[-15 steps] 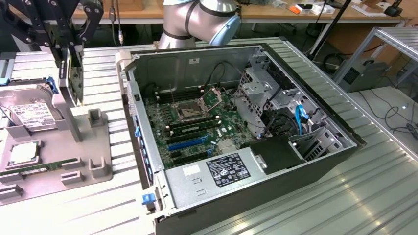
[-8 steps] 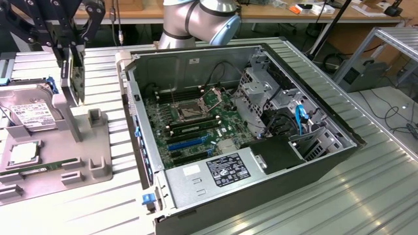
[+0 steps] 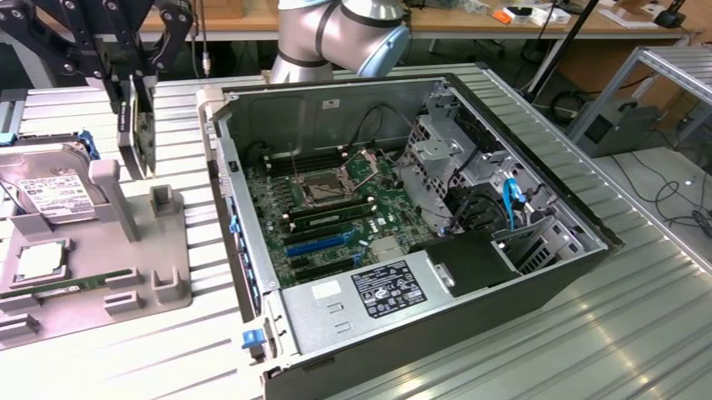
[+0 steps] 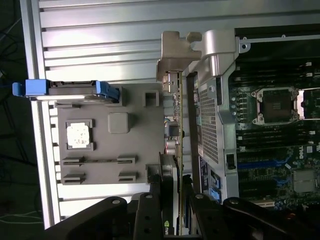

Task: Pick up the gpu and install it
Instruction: 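Pick up the gpu and move the gpu toward the slot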

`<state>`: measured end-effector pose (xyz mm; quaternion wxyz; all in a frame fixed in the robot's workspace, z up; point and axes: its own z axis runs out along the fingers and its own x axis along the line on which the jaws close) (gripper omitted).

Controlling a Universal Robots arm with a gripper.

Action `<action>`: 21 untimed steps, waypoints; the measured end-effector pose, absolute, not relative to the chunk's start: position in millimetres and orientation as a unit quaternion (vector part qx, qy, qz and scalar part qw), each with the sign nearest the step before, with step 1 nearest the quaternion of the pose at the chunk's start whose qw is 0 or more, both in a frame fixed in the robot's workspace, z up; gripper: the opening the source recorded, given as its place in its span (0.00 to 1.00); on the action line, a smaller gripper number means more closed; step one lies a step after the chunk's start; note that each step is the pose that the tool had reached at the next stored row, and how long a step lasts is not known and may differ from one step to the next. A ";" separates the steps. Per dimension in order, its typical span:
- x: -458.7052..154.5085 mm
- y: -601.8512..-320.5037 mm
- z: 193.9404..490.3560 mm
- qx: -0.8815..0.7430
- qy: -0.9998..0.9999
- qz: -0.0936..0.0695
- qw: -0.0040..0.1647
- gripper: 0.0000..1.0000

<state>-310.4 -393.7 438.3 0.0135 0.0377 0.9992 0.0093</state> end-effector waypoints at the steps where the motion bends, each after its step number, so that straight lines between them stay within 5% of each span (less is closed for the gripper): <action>1: -309.3 -393.7 438.3 0.038 0.999 0.009 0.014 0.27; 21: -282.0 -393.7 438.3 0.038 0.999 0.009 0.014 0.27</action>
